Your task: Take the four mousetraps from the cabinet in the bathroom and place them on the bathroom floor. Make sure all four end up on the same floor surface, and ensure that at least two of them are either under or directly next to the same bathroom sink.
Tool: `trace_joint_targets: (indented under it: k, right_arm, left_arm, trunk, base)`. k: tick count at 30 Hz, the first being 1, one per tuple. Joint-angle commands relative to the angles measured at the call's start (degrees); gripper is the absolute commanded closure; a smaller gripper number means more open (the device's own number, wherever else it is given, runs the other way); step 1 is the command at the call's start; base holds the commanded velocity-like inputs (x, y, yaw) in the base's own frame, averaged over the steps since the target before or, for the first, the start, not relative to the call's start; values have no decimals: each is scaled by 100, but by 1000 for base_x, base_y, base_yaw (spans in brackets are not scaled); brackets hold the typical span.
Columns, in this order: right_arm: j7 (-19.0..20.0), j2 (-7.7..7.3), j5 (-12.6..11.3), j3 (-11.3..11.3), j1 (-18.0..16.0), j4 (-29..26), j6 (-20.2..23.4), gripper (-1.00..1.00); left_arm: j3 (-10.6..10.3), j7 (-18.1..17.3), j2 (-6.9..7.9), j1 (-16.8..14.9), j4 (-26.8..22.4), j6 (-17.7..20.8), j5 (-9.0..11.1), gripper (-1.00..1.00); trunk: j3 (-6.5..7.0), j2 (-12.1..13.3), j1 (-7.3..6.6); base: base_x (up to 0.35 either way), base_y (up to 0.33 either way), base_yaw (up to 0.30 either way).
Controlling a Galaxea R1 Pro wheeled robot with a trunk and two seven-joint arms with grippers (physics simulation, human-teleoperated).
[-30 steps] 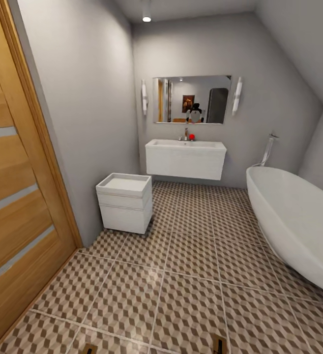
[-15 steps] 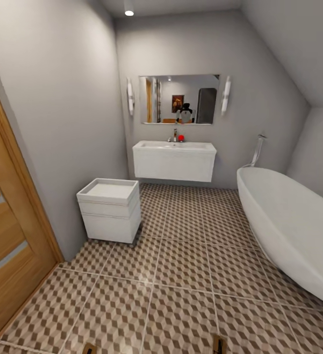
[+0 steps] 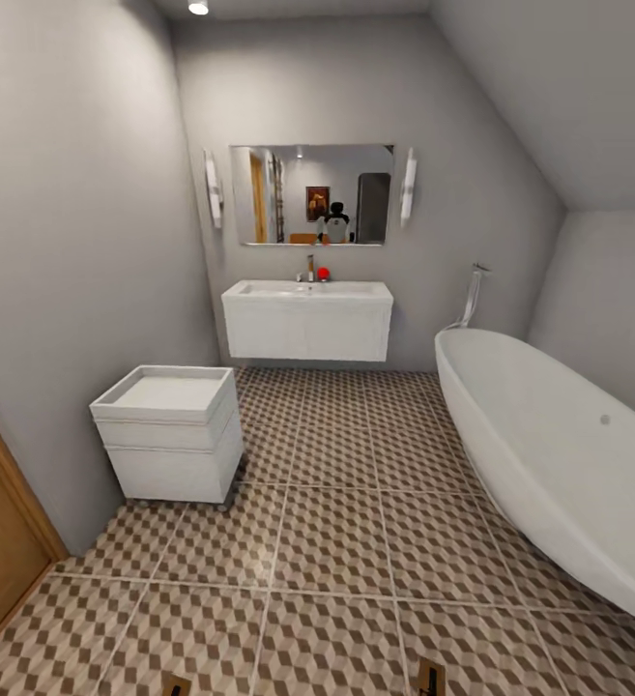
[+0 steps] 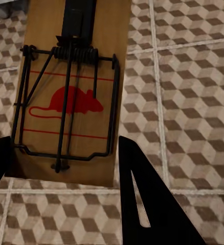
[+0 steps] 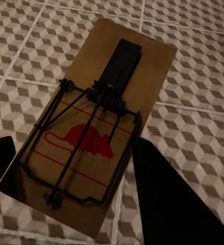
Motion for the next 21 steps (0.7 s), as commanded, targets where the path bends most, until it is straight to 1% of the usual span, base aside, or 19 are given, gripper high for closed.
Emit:
trace_joint_targets:
  k: [1, 10, 21]
  right_arm:
    - [-16, 3, 35, 11, -4, 4, -11, 100]
    - [-23, 0, 35, 11, -4, 4, -11, 100]
    - [-17, 2, 35, 11, -4, 4, -13, 100]
  left_arm:
    - [-50, 79, 5, -3, -13, 8, -8, 100]
    - [-50, 79, -1, -3, -13, 8, -9, 100]
    - [-50, 79, 1, -3, -13, 8, -8, 100]
  trunk:
    - [-6, -3, 3]
    - [-6, -3, 3]
    - [-6, -3, 3]
  base:
    - [306, -97, -5]
    - [306, -87, -1]
    - [306, -7, 0]
